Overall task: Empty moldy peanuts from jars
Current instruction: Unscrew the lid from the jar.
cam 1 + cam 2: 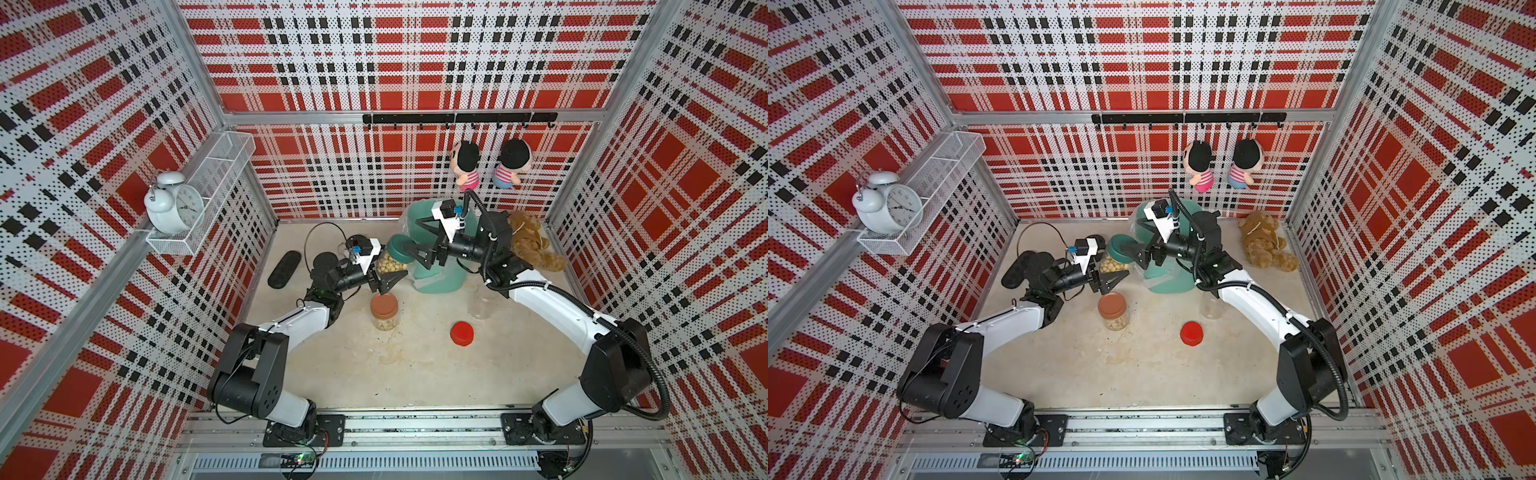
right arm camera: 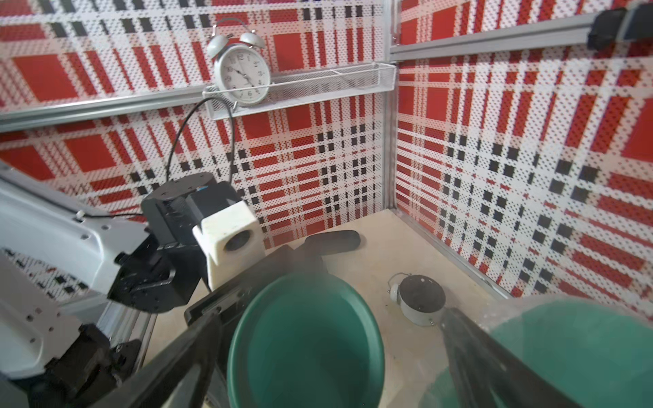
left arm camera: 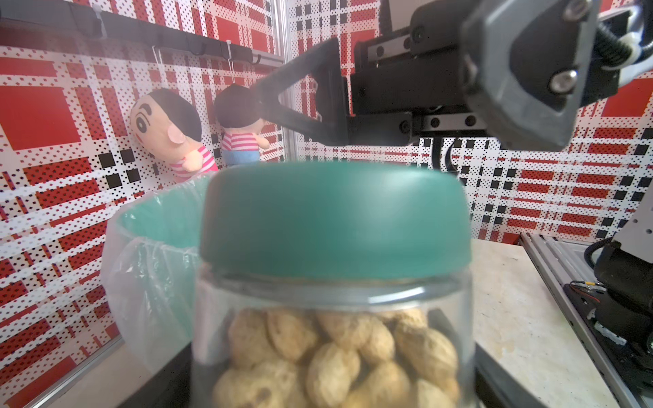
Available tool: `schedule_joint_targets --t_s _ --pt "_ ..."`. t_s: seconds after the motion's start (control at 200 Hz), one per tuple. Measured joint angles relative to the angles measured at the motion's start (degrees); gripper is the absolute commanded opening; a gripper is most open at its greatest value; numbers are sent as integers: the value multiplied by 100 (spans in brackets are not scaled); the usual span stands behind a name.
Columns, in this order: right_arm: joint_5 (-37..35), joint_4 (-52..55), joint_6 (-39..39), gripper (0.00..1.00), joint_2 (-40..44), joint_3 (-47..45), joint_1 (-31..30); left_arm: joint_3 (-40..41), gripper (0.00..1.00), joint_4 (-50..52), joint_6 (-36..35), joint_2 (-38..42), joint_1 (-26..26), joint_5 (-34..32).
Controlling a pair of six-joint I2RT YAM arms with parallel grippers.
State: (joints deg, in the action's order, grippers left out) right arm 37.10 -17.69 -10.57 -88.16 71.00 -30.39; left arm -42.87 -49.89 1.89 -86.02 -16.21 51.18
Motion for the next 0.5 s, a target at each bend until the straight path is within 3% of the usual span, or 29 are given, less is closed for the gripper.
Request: schedule_joint_targets --t_s 0.23,0.501 --pt "-1381 -380 -798 100 184 -555 -529 35 0 -26 0 2 0 -85" --pt "-2098 -564 -1257 100 234 -778 -782 52 0 -63 2 2 -2 -146"
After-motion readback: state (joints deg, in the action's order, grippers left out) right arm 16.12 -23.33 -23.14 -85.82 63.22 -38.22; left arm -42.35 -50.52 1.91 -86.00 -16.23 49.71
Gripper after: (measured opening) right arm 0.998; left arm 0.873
